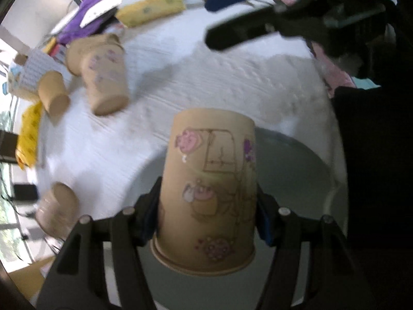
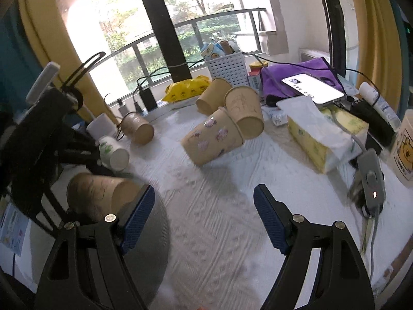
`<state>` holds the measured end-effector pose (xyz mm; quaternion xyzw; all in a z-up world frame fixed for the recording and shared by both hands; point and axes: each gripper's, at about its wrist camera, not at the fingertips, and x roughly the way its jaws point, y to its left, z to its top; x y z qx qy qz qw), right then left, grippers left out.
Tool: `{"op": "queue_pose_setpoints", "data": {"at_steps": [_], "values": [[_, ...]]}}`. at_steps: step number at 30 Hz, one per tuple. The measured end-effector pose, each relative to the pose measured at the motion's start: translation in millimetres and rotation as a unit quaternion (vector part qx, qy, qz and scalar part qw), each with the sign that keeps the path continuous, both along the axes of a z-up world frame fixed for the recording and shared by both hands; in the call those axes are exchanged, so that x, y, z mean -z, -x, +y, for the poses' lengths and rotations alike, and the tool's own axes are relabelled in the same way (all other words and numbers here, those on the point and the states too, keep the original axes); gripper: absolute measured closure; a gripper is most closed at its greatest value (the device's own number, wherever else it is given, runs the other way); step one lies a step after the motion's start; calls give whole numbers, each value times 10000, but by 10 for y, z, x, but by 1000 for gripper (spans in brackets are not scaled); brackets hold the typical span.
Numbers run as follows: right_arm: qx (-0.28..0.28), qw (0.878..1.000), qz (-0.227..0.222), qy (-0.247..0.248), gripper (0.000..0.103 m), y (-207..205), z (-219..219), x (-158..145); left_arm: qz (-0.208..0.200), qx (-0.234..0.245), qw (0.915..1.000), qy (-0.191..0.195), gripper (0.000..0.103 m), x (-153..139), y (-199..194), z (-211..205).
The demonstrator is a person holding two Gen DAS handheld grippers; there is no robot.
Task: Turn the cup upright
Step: 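Close the left tool on the tan paper cup's body and lift it, then carry the cup over the grey mat and pass it to the right tool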
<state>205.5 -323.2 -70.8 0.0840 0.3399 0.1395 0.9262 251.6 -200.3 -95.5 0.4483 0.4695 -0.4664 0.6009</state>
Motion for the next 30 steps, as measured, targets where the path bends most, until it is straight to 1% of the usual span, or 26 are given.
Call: {"op": "queue_pose_setpoints", "data": {"at_steps": [4, 6, 10, 15, 17, 19, 24, 26, 28, 29, 30], "values": [[-73, 10000, 50, -5, 22, 135, 27, 58, 97, -108, 9998, -119, 40, 127, 277, 35], [-88, 9999, 86, -27, 22, 197, 35, 90, 161, -193, 9995, -166, 40, 181, 292, 22], [-129, 9999, 100, -45, 22, 251, 60, 99, 143, -325, 9992, -184, 38, 208, 340, 14], [-163, 9998, 80, -23, 22, 258, 74, 71, 74, -459, 9989, -42, 35, 193, 384, 116], [-179, 9998, 84, -7, 22, 256, 83, 71, 116, -536, 9985, 49, 24, 175, 362, 141], [-214, 9997, 94, 28, 22, 247, 101, 69, 139, -655, 9976, 155, 20, 134, 342, 195], [-385, 9991, 104, 143, 22, 210, 164, 37, 69, -906, 9951, 392, 20, 1, 399, 378], [-530, 9983, 96, 240, 22, 197, 208, 28, -26, -1085, 9925, 561, 20, -74, 444, 473], [-840, 9958, 139, 331, 22, 158, 278, 19, -97, -1259, 9892, 750, 20, -178, 472, 597], [-976, 9945, 167, 353, 22, 141, 308, 16, -150, -1386, 9864, 870, 20, -224, 496, 657], [-1229, 9912, 206, 441, 22, 103, 366, 2, -200, -1524, 9830, 999, 20, -260, 527, 721]]}}
